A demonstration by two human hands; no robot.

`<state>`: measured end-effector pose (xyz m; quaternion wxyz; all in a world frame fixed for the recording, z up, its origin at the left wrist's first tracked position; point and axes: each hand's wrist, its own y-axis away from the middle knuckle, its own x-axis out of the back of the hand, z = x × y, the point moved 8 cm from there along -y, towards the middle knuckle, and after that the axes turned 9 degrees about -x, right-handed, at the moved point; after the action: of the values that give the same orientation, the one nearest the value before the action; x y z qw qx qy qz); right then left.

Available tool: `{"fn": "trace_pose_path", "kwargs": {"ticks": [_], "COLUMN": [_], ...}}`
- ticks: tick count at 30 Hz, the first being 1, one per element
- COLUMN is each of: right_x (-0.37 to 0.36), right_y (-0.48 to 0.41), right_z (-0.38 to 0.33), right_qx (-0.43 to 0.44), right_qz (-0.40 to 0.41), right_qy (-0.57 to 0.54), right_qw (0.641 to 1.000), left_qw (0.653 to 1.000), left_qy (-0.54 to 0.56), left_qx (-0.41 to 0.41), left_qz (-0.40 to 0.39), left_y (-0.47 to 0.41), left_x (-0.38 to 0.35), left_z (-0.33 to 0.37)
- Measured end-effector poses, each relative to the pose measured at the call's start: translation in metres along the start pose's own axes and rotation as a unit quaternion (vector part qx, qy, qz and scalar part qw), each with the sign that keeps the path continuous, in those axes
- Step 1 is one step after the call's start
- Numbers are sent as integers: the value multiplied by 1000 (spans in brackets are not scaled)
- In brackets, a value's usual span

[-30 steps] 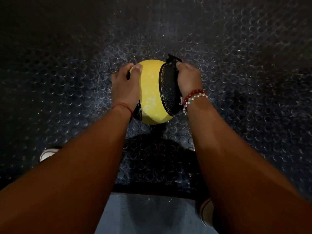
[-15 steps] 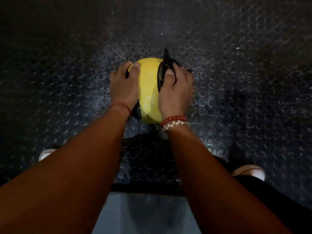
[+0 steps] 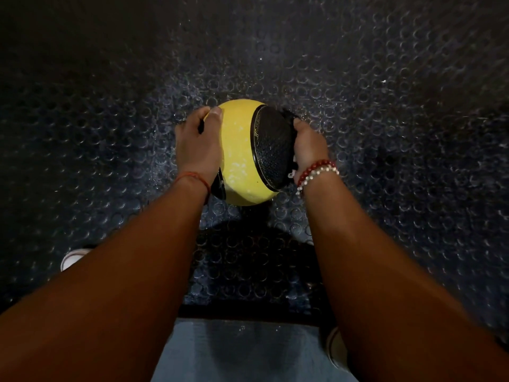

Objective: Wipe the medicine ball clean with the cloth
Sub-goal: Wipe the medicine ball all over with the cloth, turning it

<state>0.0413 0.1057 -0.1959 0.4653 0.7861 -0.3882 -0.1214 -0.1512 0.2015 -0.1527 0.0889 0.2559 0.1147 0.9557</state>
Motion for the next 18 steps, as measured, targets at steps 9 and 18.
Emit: {"fn": "trace_pose_path", "kwargs": {"ticks": [9,18], "right_x": [1,-27], "right_y": [77,75], "right_z": [22,-40], "right_qx": [125,323], "right_qz": [149,85], "right_qy": [-21,207], "right_qw": [981,920], "left_qw": [1000,998], "left_qy": [7,66], "left_qx": [-7,2], "left_qz": [-8,-10], "left_y": [-3,-8], "left_x": [-1,1], "left_z": [-4,-10]}}
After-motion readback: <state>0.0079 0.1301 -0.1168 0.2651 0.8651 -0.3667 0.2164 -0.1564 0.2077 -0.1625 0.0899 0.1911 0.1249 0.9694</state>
